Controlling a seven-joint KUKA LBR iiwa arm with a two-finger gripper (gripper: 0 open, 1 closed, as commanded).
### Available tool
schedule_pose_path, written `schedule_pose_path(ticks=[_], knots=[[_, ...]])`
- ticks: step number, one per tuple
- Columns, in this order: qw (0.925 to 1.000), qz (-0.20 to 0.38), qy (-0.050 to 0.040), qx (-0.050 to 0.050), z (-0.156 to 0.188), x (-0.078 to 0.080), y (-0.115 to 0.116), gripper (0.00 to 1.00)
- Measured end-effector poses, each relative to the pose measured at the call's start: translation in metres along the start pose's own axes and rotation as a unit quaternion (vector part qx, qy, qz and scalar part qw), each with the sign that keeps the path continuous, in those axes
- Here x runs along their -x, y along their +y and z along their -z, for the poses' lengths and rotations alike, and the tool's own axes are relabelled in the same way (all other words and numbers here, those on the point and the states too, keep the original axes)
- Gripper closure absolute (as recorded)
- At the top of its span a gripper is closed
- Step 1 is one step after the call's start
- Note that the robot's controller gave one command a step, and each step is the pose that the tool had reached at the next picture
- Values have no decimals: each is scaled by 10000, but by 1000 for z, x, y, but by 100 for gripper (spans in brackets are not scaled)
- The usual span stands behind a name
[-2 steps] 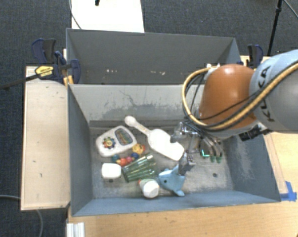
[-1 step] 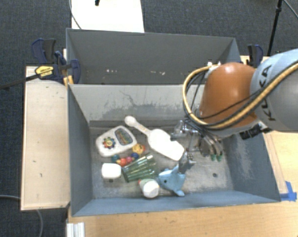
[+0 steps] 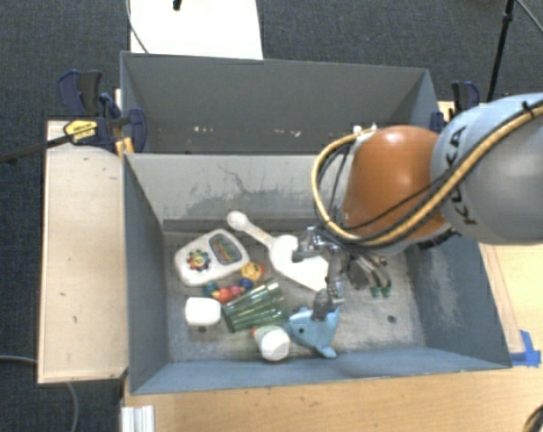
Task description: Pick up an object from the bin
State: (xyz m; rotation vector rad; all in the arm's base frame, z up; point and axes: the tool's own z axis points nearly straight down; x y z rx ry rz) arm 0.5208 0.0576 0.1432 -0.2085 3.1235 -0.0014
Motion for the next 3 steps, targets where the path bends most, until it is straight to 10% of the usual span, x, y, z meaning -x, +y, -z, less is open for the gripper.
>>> schedule_pose_path(ticks=[2,3], knots=[[9885,1510,23,13,-30,10,68,0],[9786,2056,-25,13,-61,25,64,0]])
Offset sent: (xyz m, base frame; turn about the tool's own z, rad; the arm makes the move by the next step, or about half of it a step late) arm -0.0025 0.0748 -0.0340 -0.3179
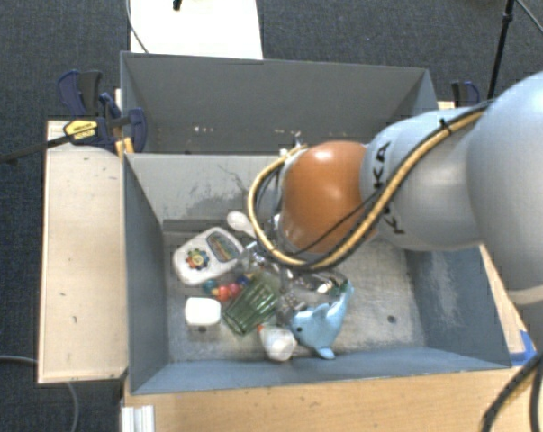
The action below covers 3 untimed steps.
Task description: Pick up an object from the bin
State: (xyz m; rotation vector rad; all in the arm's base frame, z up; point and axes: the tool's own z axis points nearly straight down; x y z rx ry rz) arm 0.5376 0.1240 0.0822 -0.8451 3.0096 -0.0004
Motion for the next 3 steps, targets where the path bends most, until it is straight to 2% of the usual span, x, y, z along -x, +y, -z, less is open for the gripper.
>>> schedule_pose_path(ticks=[1,3], knots=[[9999,136,-20,38,-5,-3,-6,100],[9999,131,-16,41,-2,-4,-5,100]])
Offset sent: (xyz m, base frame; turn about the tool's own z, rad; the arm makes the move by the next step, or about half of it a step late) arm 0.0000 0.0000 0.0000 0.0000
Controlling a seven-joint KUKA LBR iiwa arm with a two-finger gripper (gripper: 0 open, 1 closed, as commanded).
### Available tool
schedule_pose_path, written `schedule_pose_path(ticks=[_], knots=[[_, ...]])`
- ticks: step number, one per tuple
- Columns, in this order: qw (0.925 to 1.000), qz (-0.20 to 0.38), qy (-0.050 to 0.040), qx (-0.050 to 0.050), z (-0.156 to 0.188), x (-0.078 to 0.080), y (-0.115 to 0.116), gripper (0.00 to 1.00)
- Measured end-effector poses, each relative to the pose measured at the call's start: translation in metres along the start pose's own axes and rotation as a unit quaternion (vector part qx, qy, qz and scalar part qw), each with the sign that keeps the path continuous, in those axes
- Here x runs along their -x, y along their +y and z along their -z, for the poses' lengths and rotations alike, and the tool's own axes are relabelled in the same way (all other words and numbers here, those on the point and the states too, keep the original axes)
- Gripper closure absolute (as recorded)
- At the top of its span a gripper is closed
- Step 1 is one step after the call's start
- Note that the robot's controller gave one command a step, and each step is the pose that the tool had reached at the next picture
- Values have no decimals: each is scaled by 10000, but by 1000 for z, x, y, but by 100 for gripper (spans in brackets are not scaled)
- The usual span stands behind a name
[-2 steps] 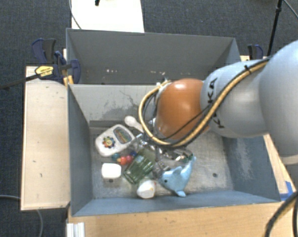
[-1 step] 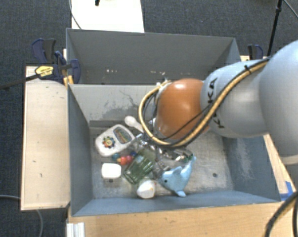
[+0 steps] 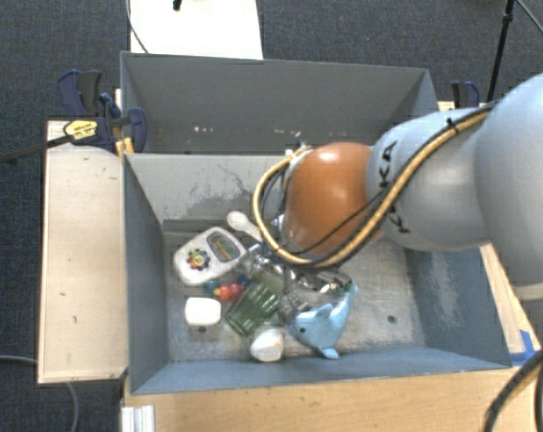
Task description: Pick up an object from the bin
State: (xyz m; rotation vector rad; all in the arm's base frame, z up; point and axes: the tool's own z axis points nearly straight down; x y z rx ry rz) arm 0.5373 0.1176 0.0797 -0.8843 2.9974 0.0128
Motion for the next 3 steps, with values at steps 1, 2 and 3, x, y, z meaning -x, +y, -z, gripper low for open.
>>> schedule_pose_path(ticks=[1,2,3], knots=[[10000,-6,21,-12,12,-1,-1,100],[10000,-19,57,-20,24,-2,-2,100],[10000,-28,72,-17,37,-2,-2,100]])
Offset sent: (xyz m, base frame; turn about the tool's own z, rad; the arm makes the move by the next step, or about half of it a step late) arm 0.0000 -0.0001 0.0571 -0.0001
